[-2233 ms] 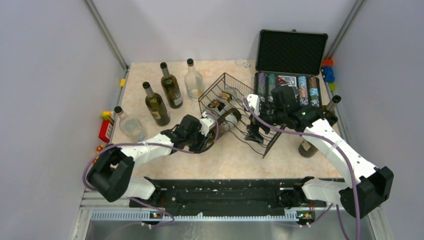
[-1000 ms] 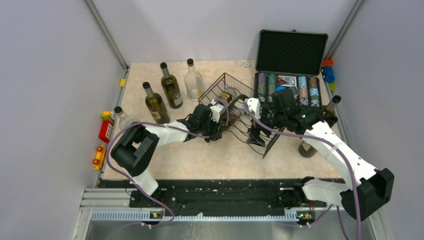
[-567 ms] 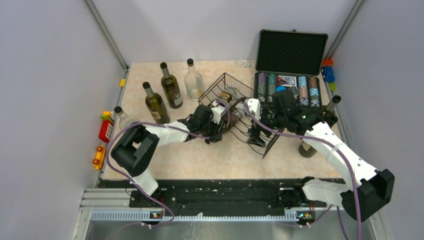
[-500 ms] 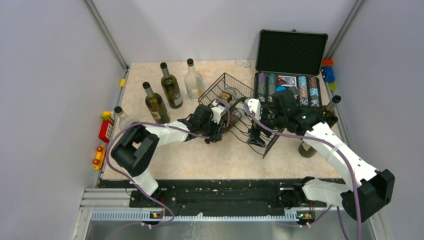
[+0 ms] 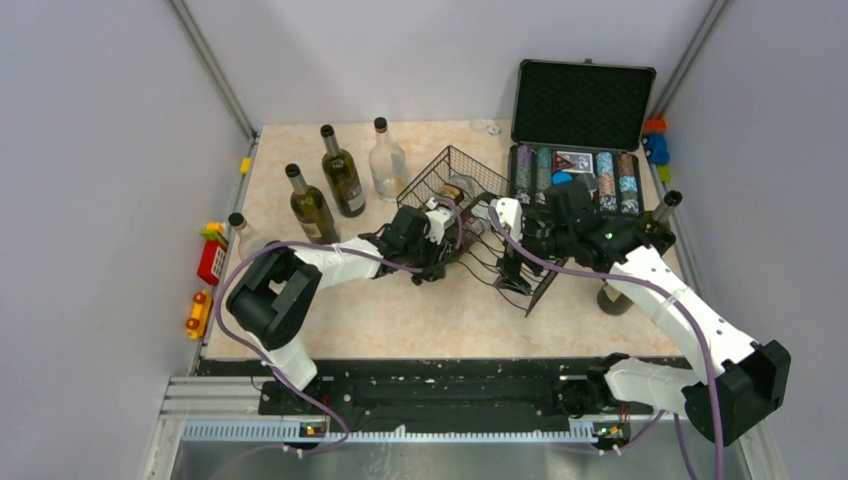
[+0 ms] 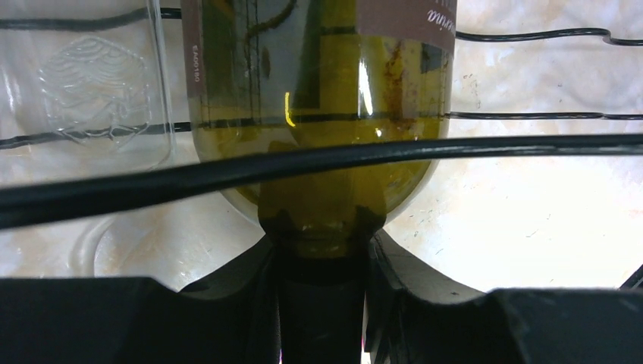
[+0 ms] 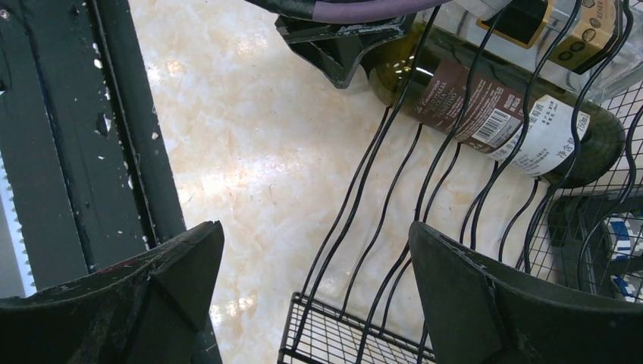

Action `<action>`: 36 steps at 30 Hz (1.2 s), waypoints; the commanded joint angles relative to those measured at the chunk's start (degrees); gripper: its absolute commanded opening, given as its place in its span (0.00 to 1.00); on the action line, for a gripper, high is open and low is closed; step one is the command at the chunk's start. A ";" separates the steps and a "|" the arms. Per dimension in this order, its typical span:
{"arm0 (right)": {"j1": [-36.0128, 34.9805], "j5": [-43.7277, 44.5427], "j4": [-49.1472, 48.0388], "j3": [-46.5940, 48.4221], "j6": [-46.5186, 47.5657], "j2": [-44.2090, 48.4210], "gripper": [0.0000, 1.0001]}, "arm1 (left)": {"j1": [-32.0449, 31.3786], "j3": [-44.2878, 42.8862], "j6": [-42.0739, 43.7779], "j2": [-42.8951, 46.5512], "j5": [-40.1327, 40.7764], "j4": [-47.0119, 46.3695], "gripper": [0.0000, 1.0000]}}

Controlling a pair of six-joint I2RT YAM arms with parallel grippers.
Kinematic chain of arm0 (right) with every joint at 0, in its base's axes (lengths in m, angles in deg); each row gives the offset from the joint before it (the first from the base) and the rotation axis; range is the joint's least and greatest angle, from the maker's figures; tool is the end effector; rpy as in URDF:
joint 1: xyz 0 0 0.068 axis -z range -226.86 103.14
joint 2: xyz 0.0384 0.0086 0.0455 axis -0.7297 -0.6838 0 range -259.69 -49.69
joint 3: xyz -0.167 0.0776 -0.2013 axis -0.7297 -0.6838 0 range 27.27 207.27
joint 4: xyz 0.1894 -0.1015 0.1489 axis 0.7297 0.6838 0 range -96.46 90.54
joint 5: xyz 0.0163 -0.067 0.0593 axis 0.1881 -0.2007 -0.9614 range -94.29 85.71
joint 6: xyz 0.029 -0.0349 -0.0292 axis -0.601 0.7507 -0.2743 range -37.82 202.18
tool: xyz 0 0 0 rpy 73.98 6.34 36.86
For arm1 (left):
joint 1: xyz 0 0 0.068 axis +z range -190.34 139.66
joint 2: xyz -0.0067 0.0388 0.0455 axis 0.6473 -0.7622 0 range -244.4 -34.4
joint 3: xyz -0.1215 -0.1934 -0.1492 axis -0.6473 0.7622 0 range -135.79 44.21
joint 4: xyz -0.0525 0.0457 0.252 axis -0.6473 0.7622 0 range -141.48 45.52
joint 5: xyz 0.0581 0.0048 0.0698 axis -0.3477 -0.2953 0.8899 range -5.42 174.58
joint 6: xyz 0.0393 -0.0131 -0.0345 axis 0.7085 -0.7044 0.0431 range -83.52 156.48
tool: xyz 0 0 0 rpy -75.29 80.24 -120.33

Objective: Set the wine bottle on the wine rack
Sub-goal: Place the wine bottle in the wine rack.

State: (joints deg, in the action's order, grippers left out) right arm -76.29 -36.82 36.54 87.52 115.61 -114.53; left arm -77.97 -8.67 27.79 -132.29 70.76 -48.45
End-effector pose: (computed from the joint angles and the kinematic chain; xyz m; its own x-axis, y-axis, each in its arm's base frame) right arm 0.1883 0.1281 0.3158 -0.1343 -0.6090 -0.7817 -0.9636 0.2642 -0.0403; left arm 0.2676 -0.2170 0.1634 -0.6908 0.3473 -0.6342 0.6222 0.7324 -0.2766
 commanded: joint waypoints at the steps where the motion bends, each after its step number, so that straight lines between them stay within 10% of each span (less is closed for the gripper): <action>1: 0.38 -0.25 -0.55 0.22 0.76 1.73 0.95 | -0.17 -3.88 1.22 0.33 0.29 -6.02 0.15; 11: 0.43 0.01 -0.25 0.12 1.03 2.05 0.95 | -0.19 -3.13 4.93 2.41 -0.07 -3.29 0.78; 36: 1.86 -1.49 -1.72 0.19 -1.82 4.62 0.95 | -0.22 -9.95 20.72 18.41 0.63 27.09 0.93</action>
State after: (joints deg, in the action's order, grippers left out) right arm -75.42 -36.84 36.39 85.66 115.09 -111.69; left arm -77.97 -12.95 43.46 -117.45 70.37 -29.02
